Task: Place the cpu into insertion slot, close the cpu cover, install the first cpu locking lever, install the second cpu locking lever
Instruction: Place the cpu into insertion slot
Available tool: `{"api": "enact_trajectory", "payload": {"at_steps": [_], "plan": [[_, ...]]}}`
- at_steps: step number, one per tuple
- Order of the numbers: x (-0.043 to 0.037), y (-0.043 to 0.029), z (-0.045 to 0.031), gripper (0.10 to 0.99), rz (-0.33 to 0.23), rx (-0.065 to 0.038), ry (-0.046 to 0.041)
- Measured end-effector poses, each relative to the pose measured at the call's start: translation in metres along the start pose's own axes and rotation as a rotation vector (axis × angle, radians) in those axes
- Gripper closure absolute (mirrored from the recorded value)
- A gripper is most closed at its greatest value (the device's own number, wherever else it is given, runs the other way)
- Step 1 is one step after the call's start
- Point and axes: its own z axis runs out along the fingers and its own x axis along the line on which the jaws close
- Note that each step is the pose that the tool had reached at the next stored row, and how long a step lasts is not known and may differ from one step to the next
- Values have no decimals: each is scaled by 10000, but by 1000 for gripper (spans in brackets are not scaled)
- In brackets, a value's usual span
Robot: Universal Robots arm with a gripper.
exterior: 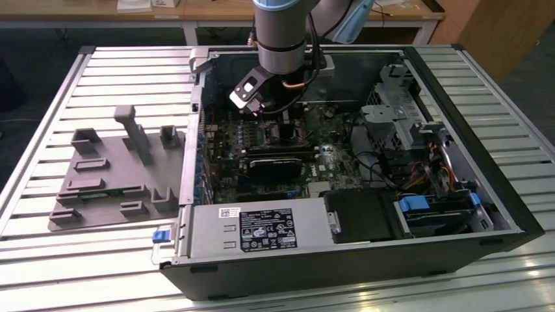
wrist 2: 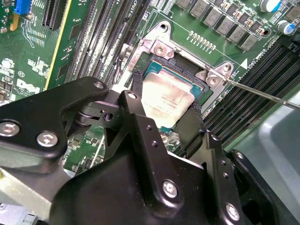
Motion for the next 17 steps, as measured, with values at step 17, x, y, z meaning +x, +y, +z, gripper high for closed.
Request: {"api": "enact_trajectory", "payload": {"at_steps": [17], "plan": [[1,0,3,475,12,2,132]]}}
